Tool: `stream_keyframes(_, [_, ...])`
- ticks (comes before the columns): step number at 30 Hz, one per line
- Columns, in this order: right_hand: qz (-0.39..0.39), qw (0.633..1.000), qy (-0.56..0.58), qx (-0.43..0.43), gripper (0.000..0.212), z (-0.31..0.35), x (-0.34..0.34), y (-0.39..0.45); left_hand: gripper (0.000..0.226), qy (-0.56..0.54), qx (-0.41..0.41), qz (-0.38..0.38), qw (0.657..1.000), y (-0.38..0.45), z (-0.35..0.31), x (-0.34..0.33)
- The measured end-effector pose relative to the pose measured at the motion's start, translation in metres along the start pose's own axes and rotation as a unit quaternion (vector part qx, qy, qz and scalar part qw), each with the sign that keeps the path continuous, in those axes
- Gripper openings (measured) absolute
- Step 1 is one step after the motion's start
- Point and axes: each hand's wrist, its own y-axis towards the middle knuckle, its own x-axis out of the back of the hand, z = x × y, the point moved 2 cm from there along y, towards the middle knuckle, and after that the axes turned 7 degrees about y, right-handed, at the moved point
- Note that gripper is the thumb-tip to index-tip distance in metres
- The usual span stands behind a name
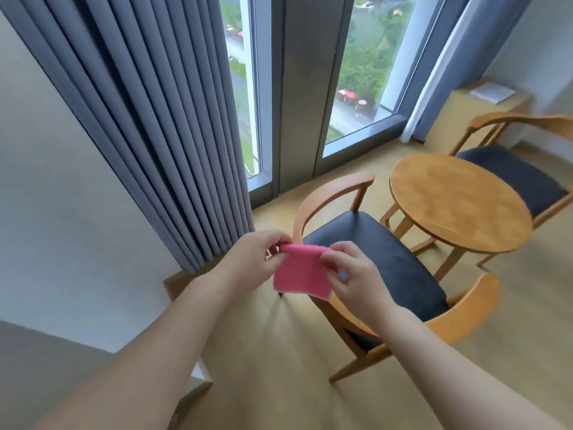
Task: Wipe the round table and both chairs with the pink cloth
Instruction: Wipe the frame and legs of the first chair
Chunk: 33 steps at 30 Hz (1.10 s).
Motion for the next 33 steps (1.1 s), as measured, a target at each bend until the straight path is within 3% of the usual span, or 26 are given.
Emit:
stream_keyframes(12, [-0.025, 0.997, -0.074, -0.014, 0.015, -0.094, -0.044, -0.057, 0.026, -0.043, -0.028, 0.052, 0.997, 0.024, 0.041, -0.118])
stream_keyframes(19, [-0.114, 0.976, -0.18, 0.04, 0.015, -0.155, -0.131, -0.07, 0.029, -0.112, -0.097, -0.033, 0.988, 0.048, 0.122, -0.184])
stream_keyframes(25, [-0.208, 0.884, -0.387, 0.161, 0.034, -0.2, -0.166, -0.078, 0.025, -0.146, -0.212, -0.138, 0.956, 0.057, 0.157, -0.227])
stream_keyframes(29, [-0.259, 0.777, -0.521, 0.241, 0.034, -0.222, -0.181, -0.087, 0.023, -0.136, -0.275, -0.243, 0.92, 0.055, 0.172, -0.251])
stream_keyframes(31, [-0.222, 0.744, -0.564, 0.28, 0.035, -0.234, -0.191, -0.092, 0.023, -0.155, -0.287, -0.262, 0.908, 0.051, 0.179, -0.264])
stream_keyframes(33, [-0.16, 0.737, -0.59, 0.289, 0.051, -0.245, -0.202, -0.098, 0.022, -0.191, -0.289, -0.255, 0.903, 0.047, 0.181, -0.278])
